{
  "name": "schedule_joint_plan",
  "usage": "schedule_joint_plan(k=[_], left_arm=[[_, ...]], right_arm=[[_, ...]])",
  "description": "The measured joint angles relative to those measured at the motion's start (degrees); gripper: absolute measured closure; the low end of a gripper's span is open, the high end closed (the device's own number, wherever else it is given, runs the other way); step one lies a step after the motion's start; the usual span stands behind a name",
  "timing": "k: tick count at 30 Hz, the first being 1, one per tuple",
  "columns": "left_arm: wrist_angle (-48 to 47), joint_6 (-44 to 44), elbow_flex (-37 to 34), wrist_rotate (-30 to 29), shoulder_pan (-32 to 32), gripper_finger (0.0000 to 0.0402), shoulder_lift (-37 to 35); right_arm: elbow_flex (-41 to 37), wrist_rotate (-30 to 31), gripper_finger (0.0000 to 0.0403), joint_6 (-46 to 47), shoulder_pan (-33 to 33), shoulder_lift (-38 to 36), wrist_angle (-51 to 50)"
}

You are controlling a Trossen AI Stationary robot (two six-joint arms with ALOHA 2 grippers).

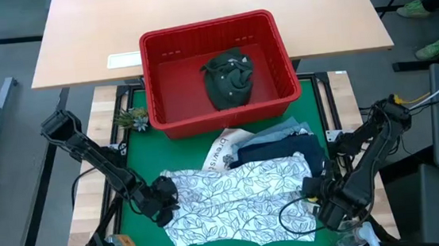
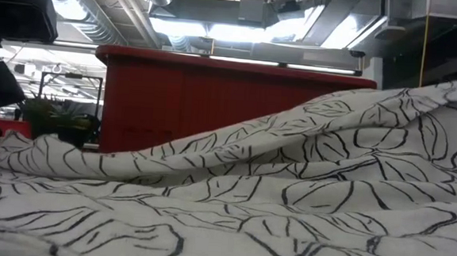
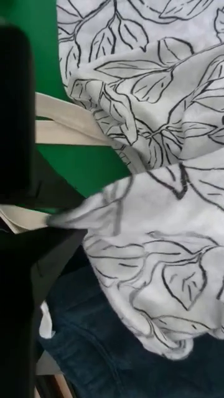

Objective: Fold laundry
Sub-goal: Fold the patterned white shirt

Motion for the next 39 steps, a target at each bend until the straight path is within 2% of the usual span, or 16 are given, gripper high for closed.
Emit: schedule_joint_plan(k=[5,8,10,12,18,21,27,31,37,39], left_arm=[[2.3,0.1,0.0,-0.8,1.4,0.0284,-0.1],[4.7,0.2,0.0,-1.0,3.0,0.0285,-0.2],[6.4,1.5,0.0,-1.9,4.1,0.0293,-0.2],[7.4,3.1,0.0,-2.3,5.6,0.0304,-0.2],[4.6,3.0,0.0,-6.5,10.0,0.0330,-0.2],[2.5,2.9,0.0,-8.0,11.9,0.0340,-0.2],[-3.1,2.6,0.0,-7.2,13.6,0.0350,0.7],[-7.2,-0.3,0.0,-5.0,13.6,0.0349,2.7],[-12.3,-4.0,0.3,-3.4,13.6,0.0348,4.9],[-14.2,-4.8,0.3,-4.3,13.6,0.0348,4.8]], right_arm=[[0.0,-2.3,0.0287,-0.8,0.0,0.0,-0.3],[1.2,-5.7,0.0267,-3.0,-1.0,0.0,-3.0],[2.6,-7.5,0.0264,-3.1,-2.1,0.0,-5.9],[4.0,-6.3,0.0263,-3.5,-3.2,0.0,-8.1],[3.9,4.0,0.0263,-6.1,-6.8,-0.1,-7.6],[1.2,3.9,0.0263,-8.1,-9.8,-0.1,-3.5],[-5.1,3.9,0.0262,-15.5,-14.5,-0.1,6.5],[-8.9,3.4,0.0262,-13.9,-17.5,-0.1,5.9],[-12.7,-3.6,0.0262,-13.5,-19.6,-0.1,6.1],[-12.9,-4.0,0.0262,-13.5,-19.6,-0.1,5.6]])
